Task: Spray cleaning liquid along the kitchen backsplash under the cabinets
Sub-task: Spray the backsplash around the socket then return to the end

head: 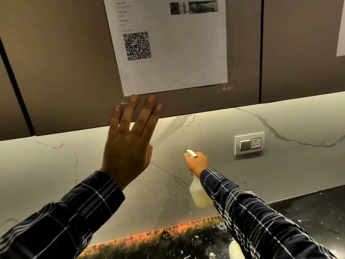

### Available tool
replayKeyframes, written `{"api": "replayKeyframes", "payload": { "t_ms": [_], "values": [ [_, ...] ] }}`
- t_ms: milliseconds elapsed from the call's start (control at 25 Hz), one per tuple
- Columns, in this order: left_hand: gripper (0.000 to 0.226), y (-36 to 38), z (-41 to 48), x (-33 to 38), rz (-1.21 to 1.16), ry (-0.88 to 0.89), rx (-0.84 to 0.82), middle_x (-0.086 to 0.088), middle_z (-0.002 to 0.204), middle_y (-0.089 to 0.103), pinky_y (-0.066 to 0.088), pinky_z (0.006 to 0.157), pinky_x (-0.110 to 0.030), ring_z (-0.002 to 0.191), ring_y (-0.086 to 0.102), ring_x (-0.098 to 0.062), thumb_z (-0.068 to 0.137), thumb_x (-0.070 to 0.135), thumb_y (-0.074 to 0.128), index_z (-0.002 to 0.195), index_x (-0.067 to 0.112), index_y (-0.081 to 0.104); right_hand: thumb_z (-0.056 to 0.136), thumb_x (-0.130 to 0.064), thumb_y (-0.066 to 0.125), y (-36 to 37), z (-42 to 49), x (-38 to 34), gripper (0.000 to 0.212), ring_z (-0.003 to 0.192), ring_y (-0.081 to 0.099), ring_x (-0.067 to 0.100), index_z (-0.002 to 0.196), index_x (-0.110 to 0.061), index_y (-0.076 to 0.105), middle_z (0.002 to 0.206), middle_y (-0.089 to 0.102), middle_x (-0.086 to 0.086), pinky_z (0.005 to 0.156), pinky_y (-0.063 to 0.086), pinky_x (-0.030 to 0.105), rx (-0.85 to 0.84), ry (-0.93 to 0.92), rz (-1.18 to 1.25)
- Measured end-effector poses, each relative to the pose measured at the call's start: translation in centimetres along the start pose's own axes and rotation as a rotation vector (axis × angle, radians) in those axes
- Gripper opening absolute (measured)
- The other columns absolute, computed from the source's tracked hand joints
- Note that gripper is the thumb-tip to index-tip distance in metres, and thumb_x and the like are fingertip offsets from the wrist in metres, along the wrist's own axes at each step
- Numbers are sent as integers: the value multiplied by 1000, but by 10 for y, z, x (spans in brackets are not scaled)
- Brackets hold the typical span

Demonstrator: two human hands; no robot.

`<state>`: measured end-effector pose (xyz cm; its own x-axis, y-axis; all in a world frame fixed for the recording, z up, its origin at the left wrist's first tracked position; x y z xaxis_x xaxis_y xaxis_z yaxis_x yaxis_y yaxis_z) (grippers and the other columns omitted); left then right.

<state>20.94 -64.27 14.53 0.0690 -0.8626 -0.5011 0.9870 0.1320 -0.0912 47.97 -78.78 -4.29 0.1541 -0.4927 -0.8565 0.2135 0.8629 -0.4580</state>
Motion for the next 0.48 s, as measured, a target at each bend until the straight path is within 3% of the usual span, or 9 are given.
{"api": "replayKeyframes", "payload": {
  "t_ms": [240, 400, 480],
  "values": [
    [92, 2, 1, 0, 4, -1, -13, -9, 170, 12, 2, 128, -51, 155, 22, -43, 86, 20, 69, 164, 12, 20, 93, -47, 55, 5, -1, -6, 45, 61, 69, 31, 65, -13, 64, 63, 66, 8, 61, 62, 42, 18, -79, -24],
    [82, 2, 0, 0, 13, 0, -16, -12, 170, 17, 2, 128, -51, 154, 22, -43, 91, 22, 57, 164, 12, 20, 95, -44, 56, 1, 1, 0, 43, 56, 66, 26, 69, -12, 66, 68, 68, 9, 53, 58, 33, 69, -25, 62],
    [80, 2, 0, 0, 25, -1, -14, -12, 171, 18, 2, 128, -51, 155, 21, -42, 93, 23, 52, 164, 12, 18, 95, -45, 56, 1, 0, -6, 44, 61, 68, 30, 65, -14, 63, 66, 68, 9, 58, 60, 38, 92, -70, 38]
  ]
}}
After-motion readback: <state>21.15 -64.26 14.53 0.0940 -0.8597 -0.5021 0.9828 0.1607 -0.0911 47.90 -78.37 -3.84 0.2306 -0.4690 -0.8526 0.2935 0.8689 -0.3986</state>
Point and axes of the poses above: each hand's wrist, its own z-axis towards the middle knuckle, its own y-axis out of the palm, x = y × z, the point moved 10 cm from there along z, towards the middle knuckle
